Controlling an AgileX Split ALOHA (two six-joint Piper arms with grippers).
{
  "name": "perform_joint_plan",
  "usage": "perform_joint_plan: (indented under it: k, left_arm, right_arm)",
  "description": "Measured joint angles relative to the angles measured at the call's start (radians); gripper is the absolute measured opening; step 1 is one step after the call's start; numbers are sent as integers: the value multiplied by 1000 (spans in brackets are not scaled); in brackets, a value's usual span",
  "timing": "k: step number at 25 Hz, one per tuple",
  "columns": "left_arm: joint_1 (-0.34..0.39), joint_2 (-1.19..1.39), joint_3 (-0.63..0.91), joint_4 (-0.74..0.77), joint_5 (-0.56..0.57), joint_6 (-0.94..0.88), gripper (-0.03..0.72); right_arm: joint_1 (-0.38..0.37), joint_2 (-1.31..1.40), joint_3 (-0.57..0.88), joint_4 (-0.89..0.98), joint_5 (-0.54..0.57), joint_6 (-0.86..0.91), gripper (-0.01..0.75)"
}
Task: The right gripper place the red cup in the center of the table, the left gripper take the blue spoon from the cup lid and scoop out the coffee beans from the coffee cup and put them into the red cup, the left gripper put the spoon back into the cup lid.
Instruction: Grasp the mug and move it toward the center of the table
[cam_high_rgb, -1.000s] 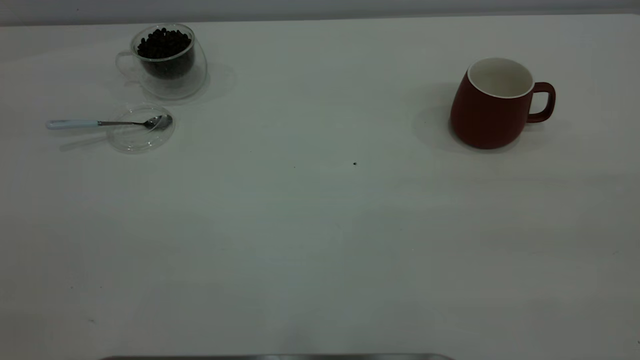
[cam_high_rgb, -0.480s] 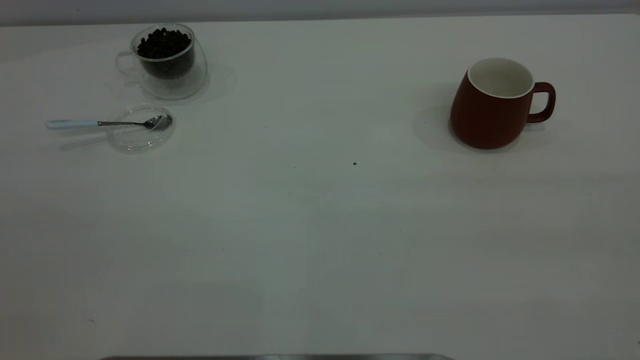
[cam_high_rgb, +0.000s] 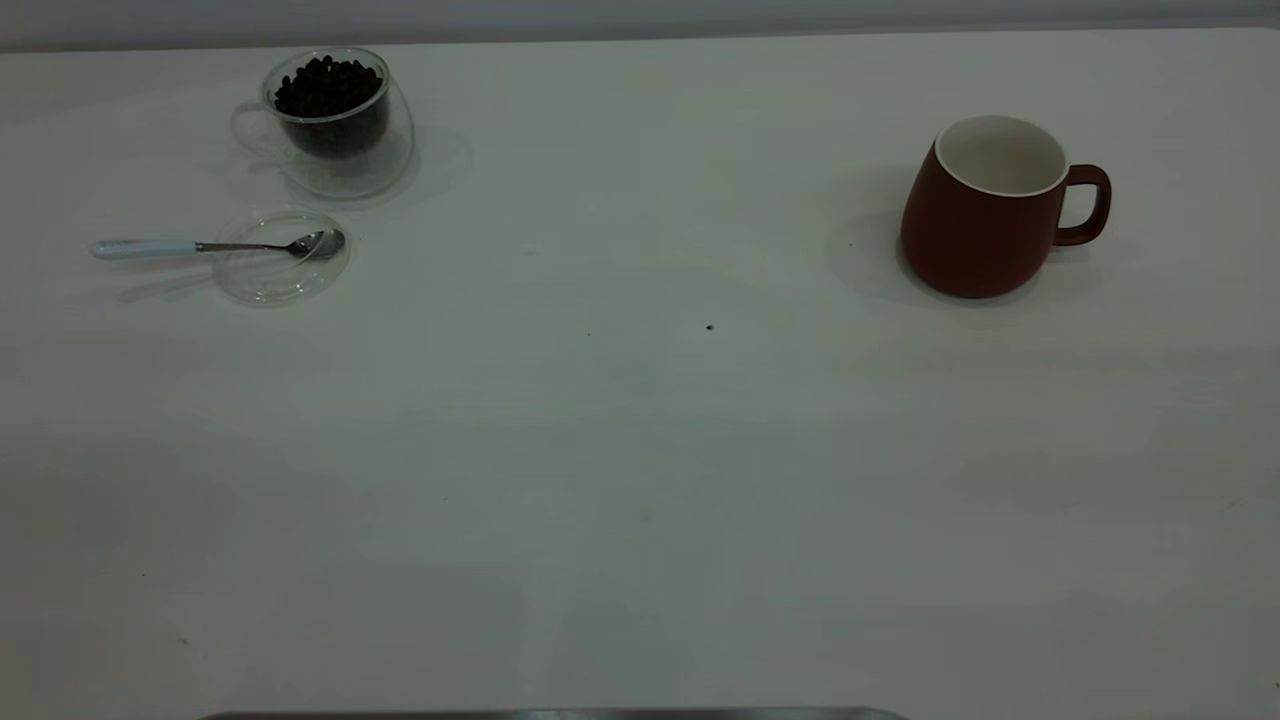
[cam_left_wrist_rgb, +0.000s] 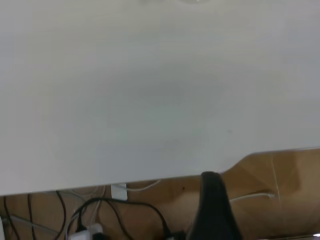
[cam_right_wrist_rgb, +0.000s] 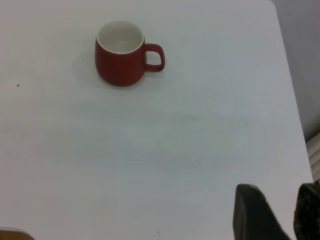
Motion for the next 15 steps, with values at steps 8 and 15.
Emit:
perform_joint_plan:
  k: [8, 15]
  left_arm:
    - [0, 0, 14, 0, -13, -2, 595]
    - [0, -32, 15, 0, -14, -3, 595]
  right_arm:
    - [0, 0, 0, 0, 0, 0, 239]
    - [0, 0, 0, 0, 0, 0, 239]
